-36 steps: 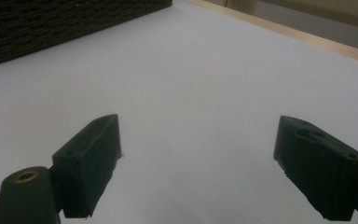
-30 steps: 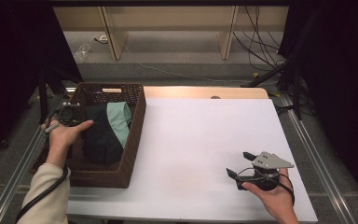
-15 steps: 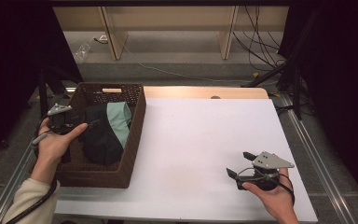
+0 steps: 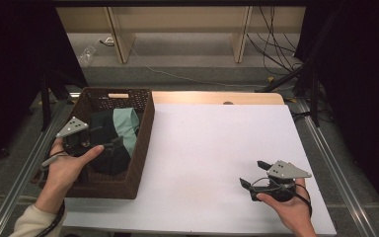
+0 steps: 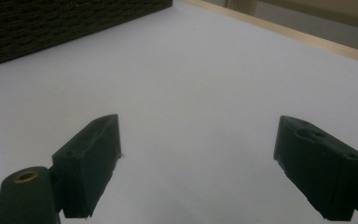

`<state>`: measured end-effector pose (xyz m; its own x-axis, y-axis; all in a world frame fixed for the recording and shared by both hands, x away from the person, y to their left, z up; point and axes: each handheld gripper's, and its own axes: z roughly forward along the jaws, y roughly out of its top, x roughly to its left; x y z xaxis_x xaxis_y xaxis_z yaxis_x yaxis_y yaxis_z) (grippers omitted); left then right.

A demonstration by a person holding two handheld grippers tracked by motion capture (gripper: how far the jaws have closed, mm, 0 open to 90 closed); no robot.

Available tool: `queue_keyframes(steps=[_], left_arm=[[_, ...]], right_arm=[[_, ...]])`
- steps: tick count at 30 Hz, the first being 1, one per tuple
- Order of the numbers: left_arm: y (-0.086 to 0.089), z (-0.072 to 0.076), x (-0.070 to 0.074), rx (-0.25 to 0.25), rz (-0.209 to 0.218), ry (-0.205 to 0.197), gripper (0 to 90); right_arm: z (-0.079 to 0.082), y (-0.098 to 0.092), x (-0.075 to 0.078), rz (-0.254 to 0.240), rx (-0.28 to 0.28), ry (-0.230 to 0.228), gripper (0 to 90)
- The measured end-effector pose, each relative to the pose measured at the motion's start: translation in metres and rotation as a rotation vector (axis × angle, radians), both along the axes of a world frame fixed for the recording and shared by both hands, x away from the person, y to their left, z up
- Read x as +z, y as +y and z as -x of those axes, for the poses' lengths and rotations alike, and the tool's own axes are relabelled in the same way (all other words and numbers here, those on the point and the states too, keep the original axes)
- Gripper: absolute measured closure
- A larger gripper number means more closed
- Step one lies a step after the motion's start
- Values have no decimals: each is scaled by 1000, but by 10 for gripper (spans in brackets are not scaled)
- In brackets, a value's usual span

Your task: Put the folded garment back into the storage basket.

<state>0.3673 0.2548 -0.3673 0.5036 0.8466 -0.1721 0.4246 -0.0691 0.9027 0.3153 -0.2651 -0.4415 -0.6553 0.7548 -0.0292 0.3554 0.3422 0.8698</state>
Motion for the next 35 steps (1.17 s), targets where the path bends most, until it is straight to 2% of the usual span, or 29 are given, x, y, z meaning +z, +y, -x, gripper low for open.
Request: queue_keyframes(steps=[2, 7, 10, 14, 24, 35], left_arm=[[-8, 5, 0, -10, -12, 8, 127], [-23, 13, -2, -65, -14, 0, 127], [-27, 14, -3, -99, 16, -5, 130], [-31, 16, -5, -126, 15, -6, 134], [-43, 23, -9, -158, -4, -13, 139], [-45, 22, -10, -153, -12, -9, 138]], right_arm=[[0, 0, 0, -3, 0, -1, 156], [0, 0, 0, -4, 2, -1, 155], [0, 0, 0, -4, 2, -2, 156], [0, 0, 0, -4, 2, -2, 156], [0, -1, 0, -5, 2, -2, 155], [0, -1, 0, -6, -4, -3, 155]])
